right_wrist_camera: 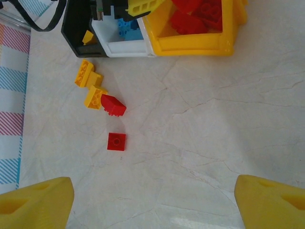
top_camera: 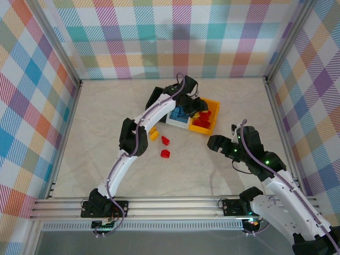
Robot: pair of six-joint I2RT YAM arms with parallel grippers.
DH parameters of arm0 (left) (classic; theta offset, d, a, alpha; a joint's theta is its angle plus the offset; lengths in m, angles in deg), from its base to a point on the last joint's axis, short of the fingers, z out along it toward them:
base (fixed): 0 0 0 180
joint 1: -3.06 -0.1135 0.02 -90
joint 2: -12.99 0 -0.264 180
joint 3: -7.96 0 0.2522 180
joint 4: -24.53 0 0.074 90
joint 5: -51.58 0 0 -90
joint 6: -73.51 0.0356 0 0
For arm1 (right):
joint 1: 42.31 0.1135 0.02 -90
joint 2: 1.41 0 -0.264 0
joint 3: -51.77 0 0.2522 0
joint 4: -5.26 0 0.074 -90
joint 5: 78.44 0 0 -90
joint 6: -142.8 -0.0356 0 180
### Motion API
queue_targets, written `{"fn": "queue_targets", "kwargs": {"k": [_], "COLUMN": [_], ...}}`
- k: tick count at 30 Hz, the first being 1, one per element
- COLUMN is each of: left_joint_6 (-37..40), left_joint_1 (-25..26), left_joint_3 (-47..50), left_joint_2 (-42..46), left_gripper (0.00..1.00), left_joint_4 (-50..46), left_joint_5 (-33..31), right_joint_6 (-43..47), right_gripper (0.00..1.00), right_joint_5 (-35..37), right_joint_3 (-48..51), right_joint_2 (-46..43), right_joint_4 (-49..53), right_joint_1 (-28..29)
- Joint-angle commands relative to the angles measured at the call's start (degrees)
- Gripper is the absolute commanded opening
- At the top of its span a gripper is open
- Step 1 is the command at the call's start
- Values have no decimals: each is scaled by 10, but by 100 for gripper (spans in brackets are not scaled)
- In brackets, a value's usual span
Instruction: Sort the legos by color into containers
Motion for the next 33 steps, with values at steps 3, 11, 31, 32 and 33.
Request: {"fn": "queue_targets", "kwargs": {"k": [3,11,31,32,33], "left_joint_6": [-20,-19,165,164,163], "left_joint_1": [5,4,-65,-79,-92], "left_joint_3": [-25,-29,327,383,436], "left_joint_2": [-4,-6,328,366,400], "left_gripper": [52,53,53,53,53], "left_joint_4": [13,11,-70,-59,-49], "left_joint_5": [16,18,-123,-125,-126], "right_joint_6": [-5,-3,264,315,367], "right_gripper": [88,88,94,96,97], "right_joint_5": [10,8,-116,-118,-120], "right_joint_3": [10,12,-173,-191,-207], "right_joint_2": [-8,-2,421,449,474], "right_joint_4": [11,7,-37,-36,-36], "right_joint_1": [-2,-4,126,145,162]}}
